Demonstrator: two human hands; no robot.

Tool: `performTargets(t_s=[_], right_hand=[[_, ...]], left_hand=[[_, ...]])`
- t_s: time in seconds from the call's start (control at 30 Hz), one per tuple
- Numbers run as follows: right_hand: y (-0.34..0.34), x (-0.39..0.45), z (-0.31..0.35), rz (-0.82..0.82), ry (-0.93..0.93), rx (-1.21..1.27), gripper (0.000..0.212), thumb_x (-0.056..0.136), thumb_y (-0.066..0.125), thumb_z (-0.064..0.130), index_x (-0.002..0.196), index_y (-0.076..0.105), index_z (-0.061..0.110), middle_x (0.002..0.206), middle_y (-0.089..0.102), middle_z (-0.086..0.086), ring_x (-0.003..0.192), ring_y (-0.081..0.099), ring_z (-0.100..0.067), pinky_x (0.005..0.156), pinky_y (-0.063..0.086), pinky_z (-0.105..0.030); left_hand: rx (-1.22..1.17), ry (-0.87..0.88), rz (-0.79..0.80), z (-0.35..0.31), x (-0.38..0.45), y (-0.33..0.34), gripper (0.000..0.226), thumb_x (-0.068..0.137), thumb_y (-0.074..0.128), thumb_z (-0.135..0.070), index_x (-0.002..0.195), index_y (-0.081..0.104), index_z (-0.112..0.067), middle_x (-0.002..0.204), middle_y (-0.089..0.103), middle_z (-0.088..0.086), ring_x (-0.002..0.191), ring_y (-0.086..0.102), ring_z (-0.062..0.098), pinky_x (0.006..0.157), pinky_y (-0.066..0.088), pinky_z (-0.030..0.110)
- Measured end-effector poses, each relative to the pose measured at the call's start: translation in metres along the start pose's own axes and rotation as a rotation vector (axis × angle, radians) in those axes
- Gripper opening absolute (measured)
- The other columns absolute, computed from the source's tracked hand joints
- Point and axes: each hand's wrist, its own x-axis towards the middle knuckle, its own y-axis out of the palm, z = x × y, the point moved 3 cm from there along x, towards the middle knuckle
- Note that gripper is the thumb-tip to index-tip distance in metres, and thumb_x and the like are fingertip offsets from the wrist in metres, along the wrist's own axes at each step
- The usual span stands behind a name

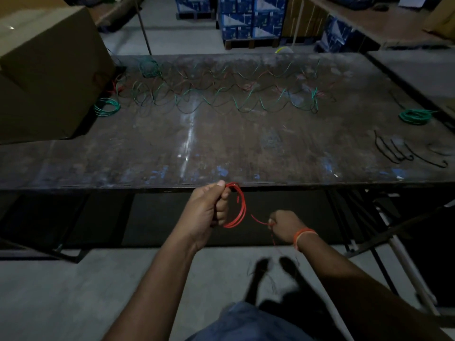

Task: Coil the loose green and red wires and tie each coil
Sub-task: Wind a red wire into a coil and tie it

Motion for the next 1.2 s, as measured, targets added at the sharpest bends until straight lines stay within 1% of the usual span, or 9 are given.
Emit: performTargets(t_s=[0.13, 0.23, 0.3, 0.37, 0.43, 0.53, 0.77, 1.07, 1.2], right_hand=[[0.002, -0.010, -0.006, -0.021, -0.026, 0.043, 0.012, 0.092, 0.061, 0.034, 0.087, 0.072, 0.030, 0.122, 0.062, -0.015, 0.123, 0.054, -0.034, 0.103, 0.044, -0.032], [-0.007, -0.028, -0.002, 0.006, -0.062, 0.062, 0.016, 0.090, 0.068, 0.042, 0.075, 0.067, 0.037, 0.161, 0.023, -0.014, 0.149, 0.016, -0.035, 0.122, 0.023, -0.050], [-0.021, -0.040, 0.000, 0.003, -0.149, 0.122, 0.022, 0.089, 0.069, 0.043, 0.068, 0.068, 0.037, 0.166, 0.019, -0.008, 0.152, 0.013, -0.031, 0.122, 0.022, -0.055], [-0.035, -0.053, 0.001, 0.026, -0.329, 0.339, 0.022, 0.089, 0.069, 0.039, 0.072, 0.075, 0.027, 0.147, 0.051, -0.010, 0.137, 0.047, -0.025, 0.113, 0.038, -0.047], [-0.047, -0.069, -0.002, 0.115, -0.420, 0.729, 0.024, 0.092, 0.066, 0.029, 0.083, 0.075, 0.008, 0.102, 0.075, -0.009, 0.096, 0.070, -0.024, 0.093, 0.052, -0.037], [-0.065, -0.091, -0.011, 0.091, -0.461, 1.005, 0.024, 0.097, 0.061, 0.021, 0.090, 0.063, -0.002, 0.070, 0.066, 0.000, 0.056, 0.057, -0.012, 0.060, 0.047, -0.020], [-0.068, -0.116, -0.059, -0.287, -0.493, 0.924, 0.017, 0.102, 0.059, 0.016, 0.097, 0.075, 0.018, 0.076, 0.067, -0.003, 0.065, 0.055, -0.004, 0.064, 0.046, -0.021], [-0.028, -0.144, -0.097, -0.233, -0.455, 0.751, 0.013, 0.100, 0.062, 0.024, 0.093, 0.073, 0.026, 0.079, 0.070, 0.000, 0.078, 0.067, -0.014, 0.076, 0.054, -0.038], [-0.023, -0.155, -0.108, -0.309, -0.454, 0.830, 0.012, 0.097, 0.066, 0.016, 0.092, 0.072, 0.025, 0.081, 0.070, 0.002, 0.077, 0.065, -0.010, 0.073, 0.052, -0.027]], left_hand=[[-0.032, 0.018, -0.033, -0.002, 0.005, -0.004, 0.034, 0.106, 0.042, -0.027, 0.074, 0.045, -0.018, 0.050, 0.022, -0.010, 0.040, 0.014, 0.003, 0.039, 0.015, 0.012], [-0.033, 0.007, -0.020, 0.005, 0.002, 0.004, 0.034, 0.106, 0.042, -0.027, 0.073, 0.045, -0.019, 0.050, 0.022, -0.010, 0.040, 0.015, 0.003, 0.039, 0.015, 0.012], [-0.029, -0.002, -0.015, 0.011, 0.001, 0.014, 0.034, 0.106, 0.042, -0.027, 0.073, 0.045, -0.019, 0.050, 0.022, -0.010, 0.039, 0.015, 0.003, 0.039, 0.015, 0.012], [-0.022, 0.000, -0.016, 0.014, 0.001, 0.024, 0.034, 0.106, 0.042, -0.027, 0.073, 0.045, -0.019, 0.050, 0.022, -0.009, 0.039, 0.015, 0.003, 0.039, 0.015, 0.012], [-0.030, 0.008, -0.024, 0.014, -0.001, 0.034, 0.034, 0.107, 0.041, -0.027, 0.073, 0.045, -0.018, 0.050, 0.021, -0.010, 0.039, 0.015, 0.003, 0.040, 0.014, 0.012], [-0.094, -0.005, -0.038, 0.019, -0.008, 0.048, 0.034, 0.106, 0.040, -0.028, 0.074, 0.046, -0.018, 0.049, 0.019, -0.011, 0.038, 0.014, 0.002, 0.042, 0.011, 0.013], [-0.440, -0.079, 0.007, 0.055, -0.034, 0.083, 0.034, 0.103, 0.040, -0.029, 0.074, 0.053, -0.015, 0.056, 0.011, -0.011, 0.044, 0.007, 0.004, 0.038, 0.010, 0.017], [-0.791, -0.002, 0.215, 0.071, -0.066, 0.090, 0.034, 0.106, 0.037, -0.027, 0.092, 0.062, -0.010, 0.057, 0.024, -0.009, 0.046, 0.019, 0.005, 0.042, 0.021, 0.019], [-0.828, 0.054, 0.257, 0.065, -0.073, 0.085, 0.033, 0.106, 0.038, -0.024, 0.102, 0.065, -0.005, 0.058, 0.029, -0.008, 0.048, 0.024, 0.005, 0.044, 0.024, 0.021]])
